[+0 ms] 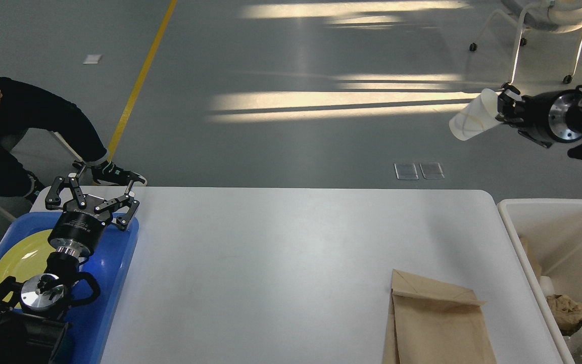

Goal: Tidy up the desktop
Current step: 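Lift the paper cup and drop it into the white bin, then move the right gripper down to the remaining brown paper bag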

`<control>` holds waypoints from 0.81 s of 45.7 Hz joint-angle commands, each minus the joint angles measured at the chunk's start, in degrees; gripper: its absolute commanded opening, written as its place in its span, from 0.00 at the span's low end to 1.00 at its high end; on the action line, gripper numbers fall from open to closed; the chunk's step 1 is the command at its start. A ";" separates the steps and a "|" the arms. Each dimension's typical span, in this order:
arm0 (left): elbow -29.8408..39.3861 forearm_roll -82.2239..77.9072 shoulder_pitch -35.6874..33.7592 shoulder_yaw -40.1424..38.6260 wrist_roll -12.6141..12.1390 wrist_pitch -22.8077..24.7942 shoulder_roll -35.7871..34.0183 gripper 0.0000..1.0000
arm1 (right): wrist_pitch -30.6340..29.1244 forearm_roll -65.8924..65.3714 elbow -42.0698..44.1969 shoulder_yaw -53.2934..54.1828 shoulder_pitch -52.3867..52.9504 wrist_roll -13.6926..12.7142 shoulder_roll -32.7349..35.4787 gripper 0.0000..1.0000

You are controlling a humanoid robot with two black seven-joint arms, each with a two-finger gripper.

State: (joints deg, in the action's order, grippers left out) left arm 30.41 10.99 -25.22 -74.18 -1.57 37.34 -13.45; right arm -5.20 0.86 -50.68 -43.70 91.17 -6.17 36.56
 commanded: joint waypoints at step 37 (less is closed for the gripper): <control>0.00 0.00 0.00 0.00 0.07 0.02 0.00 0.96 | 13.72 0.01 19.22 0.55 -42.13 -0.15 0.44 1.00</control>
State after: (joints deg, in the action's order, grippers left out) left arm 30.41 10.99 -25.22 -74.18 -1.57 37.36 -13.45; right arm 8.94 0.81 -30.82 -43.31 49.29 -6.31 37.29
